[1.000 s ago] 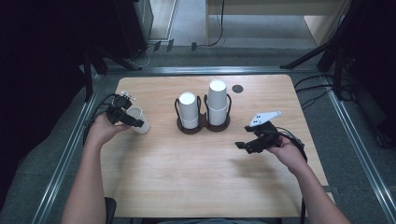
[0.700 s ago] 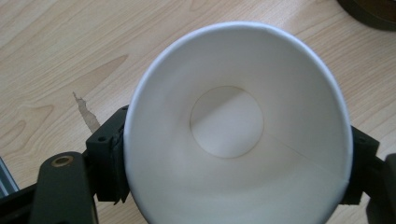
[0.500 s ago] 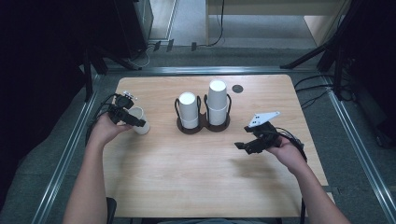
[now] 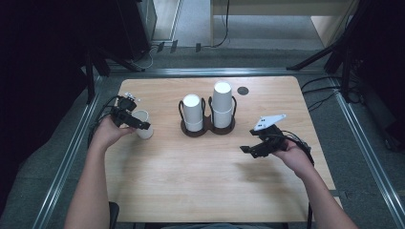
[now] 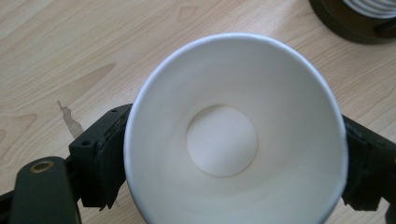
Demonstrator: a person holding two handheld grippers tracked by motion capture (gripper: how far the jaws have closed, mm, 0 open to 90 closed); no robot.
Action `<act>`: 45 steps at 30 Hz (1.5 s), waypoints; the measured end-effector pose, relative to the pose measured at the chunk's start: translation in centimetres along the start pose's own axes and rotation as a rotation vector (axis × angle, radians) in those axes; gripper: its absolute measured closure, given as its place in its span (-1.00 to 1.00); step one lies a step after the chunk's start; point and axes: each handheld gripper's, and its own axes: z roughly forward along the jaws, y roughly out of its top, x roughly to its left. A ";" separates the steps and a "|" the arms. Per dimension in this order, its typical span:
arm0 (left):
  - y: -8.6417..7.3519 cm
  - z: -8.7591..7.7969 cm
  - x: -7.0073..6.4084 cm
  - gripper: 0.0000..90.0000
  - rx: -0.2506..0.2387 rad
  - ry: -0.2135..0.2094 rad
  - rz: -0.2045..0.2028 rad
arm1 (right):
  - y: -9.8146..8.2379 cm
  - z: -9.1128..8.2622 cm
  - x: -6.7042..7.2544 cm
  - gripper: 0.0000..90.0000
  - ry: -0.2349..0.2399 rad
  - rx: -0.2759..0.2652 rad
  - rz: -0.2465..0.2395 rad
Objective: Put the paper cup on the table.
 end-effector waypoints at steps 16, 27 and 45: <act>0.4 -2.0 -0.2 -0.77 -0.082 -0.021 -0.012 | -0.1 0.0 0.0 -0.52 -0.005 0.011 -0.010; 1.1 -4.1 -1.0 -0.77 -0.156 -0.045 -0.013 | -0.2 -0.1 -0.1 -0.52 -0.009 0.009 -0.010; 1.3 -5.0 -2.7 -0.79 -0.225 -0.127 0.016 | -0.2 -0.2 -0.1 -0.52 -0.014 0.016 -0.022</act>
